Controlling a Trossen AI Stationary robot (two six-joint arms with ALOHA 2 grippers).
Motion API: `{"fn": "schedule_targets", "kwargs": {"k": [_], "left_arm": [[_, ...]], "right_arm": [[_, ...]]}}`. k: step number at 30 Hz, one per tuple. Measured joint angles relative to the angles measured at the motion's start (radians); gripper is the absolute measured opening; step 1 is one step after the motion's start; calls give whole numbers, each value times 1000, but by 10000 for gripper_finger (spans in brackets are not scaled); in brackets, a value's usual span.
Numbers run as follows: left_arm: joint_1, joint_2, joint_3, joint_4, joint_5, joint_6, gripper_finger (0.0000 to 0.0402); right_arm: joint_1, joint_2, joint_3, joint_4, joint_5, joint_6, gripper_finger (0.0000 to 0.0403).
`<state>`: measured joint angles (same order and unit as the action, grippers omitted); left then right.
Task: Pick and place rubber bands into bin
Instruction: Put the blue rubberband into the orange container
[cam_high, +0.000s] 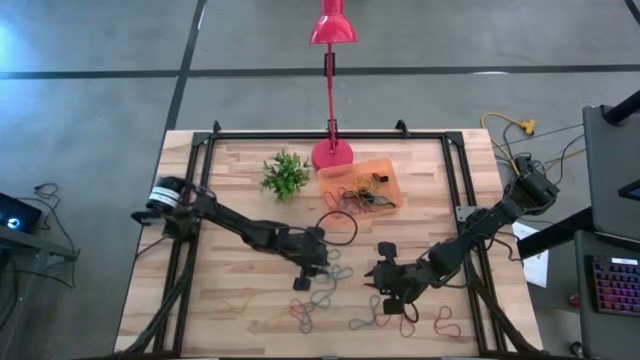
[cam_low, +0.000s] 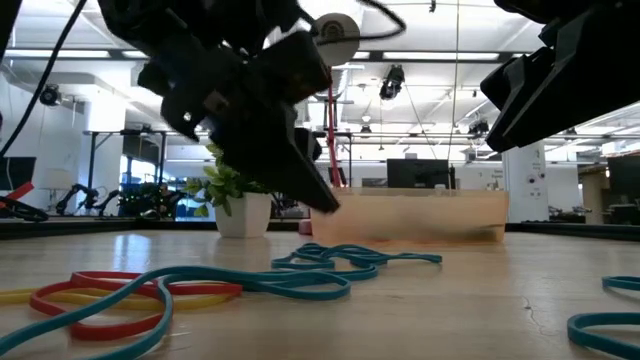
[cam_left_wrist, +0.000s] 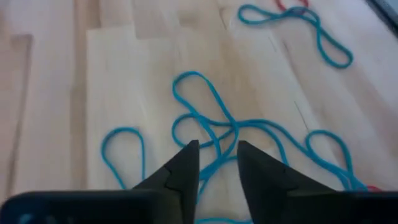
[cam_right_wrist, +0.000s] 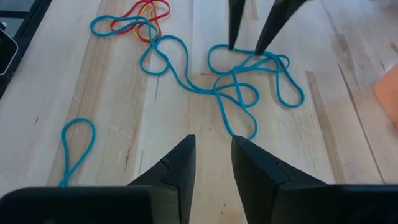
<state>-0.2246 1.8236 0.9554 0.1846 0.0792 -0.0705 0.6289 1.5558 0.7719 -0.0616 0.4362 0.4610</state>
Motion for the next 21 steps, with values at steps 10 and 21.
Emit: {"fn": "schedule_targets", "kwargs": {"k": [10, 21], "left_arm": [[-6, 69, 15, 53, 0, -3, 142], [-7, 115, 15, 147, 17, -28, 142]], "right_arm": [[0, 0, 0, 11, 0, -1, 81], [0, 0, -2, 17, 0, -8, 88]]}}
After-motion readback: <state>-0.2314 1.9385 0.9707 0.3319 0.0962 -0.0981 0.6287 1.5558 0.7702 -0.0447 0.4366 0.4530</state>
